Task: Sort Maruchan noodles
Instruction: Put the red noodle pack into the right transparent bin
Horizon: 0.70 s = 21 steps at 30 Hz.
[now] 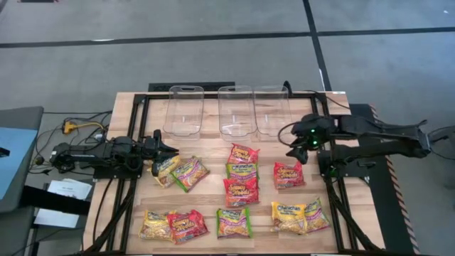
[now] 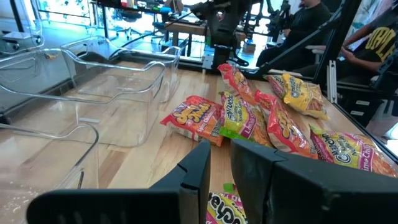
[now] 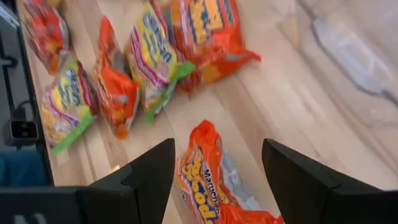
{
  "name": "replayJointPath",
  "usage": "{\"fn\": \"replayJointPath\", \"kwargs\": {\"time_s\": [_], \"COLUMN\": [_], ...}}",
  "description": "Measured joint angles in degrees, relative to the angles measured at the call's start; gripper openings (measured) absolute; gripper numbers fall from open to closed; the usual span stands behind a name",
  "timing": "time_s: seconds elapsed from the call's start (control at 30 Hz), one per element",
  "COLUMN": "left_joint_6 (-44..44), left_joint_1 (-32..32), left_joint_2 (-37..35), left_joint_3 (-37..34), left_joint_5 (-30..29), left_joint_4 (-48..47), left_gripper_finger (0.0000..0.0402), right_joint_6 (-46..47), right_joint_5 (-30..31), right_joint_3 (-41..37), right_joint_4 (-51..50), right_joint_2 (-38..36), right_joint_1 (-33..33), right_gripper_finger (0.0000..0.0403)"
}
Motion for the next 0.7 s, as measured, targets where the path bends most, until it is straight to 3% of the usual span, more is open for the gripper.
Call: {"fn": "replayJointPath", "kwargs": {"time_s": [0.7], "left_joint_6": [0.0], "left_joint_1": [0.0], "left_joint_2": [0.0], "left_joint_3": [0.0], "left_joint_5": [0.0], "left_joint_4": [0.0], "left_gripper_finger": [0.0051], "right_joint_6": [0.0], "right_joint_5": [-6.5], "right_joint_3": [0.0], "right_joint_4": [-5.0], "right_joint_2": [20.1], "right_joint_1": [0.5], "right_gripper_finger": [0.0266]}}
